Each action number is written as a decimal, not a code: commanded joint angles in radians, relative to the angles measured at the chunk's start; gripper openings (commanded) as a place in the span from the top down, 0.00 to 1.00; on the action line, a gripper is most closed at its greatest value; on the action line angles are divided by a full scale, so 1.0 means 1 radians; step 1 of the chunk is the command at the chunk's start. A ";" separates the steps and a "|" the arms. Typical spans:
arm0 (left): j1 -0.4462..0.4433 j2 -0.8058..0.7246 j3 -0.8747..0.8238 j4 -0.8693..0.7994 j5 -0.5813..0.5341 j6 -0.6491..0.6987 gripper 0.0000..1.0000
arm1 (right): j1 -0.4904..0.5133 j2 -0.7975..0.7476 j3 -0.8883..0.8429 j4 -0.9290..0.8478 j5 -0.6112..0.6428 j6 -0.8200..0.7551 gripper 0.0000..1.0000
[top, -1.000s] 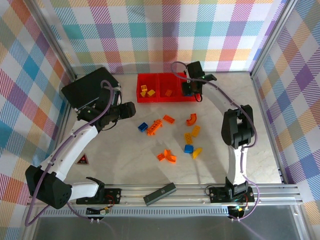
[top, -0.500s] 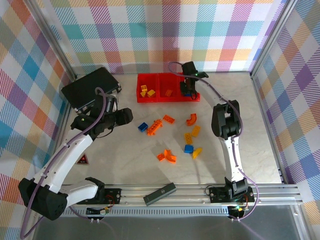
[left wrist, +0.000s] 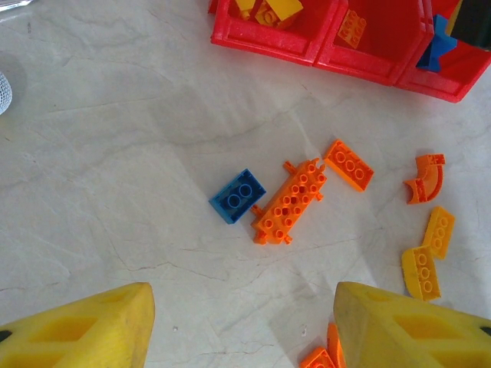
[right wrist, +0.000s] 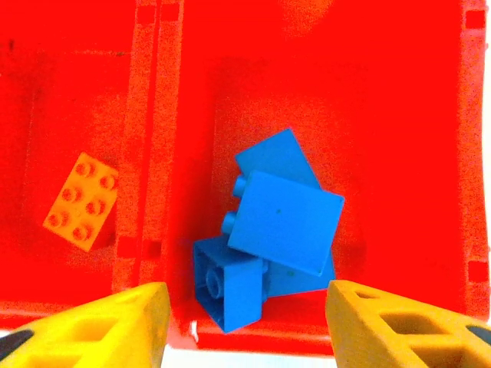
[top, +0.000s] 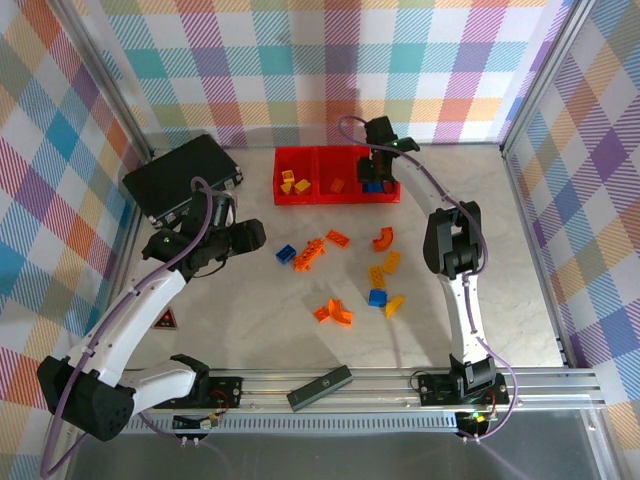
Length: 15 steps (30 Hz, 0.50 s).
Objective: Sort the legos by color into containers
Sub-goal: Place the lego in the container.
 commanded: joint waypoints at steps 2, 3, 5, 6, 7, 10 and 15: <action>-0.010 0.043 -0.027 -0.040 0.015 0.022 0.37 | -0.004 -0.185 -0.084 -0.040 -0.087 0.049 0.43; -0.011 0.055 -0.031 -0.040 0.011 0.026 0.37 | -0.003 -0.216 -0.111 -0.041 -0.105 0.059 0.44; -0.011 0.072 -0.045 -0.032 0.000 0.029 0.37 | -0.004 -0.267 -0.162 -0.053 -0.128 0.078 0.43; -0.010 0.080 -0.053 -0.024 -0.005 0.030 0.37 | -0.004 -0.298 -0.189 -0.056 -0.141 0.088 0.43; -0.011 0.090 -0.057 -0.018 -0.009 0.030 0.36 | -0.004 -0.319 -0.219 -0.059 -0.157 0.097 0.43; -0.015 0.138 -0.060 -0.004 -0.013 0.023 0.37 | -0.004 -0.405 -0.325 -0.056 -0.218 0.123 0.43; -0.031 0.220 -0.053 0.043 -0.022 0.024 0.37 | -0.002 -0.546 -0.530 -0.002 -0.285 0.152 0.43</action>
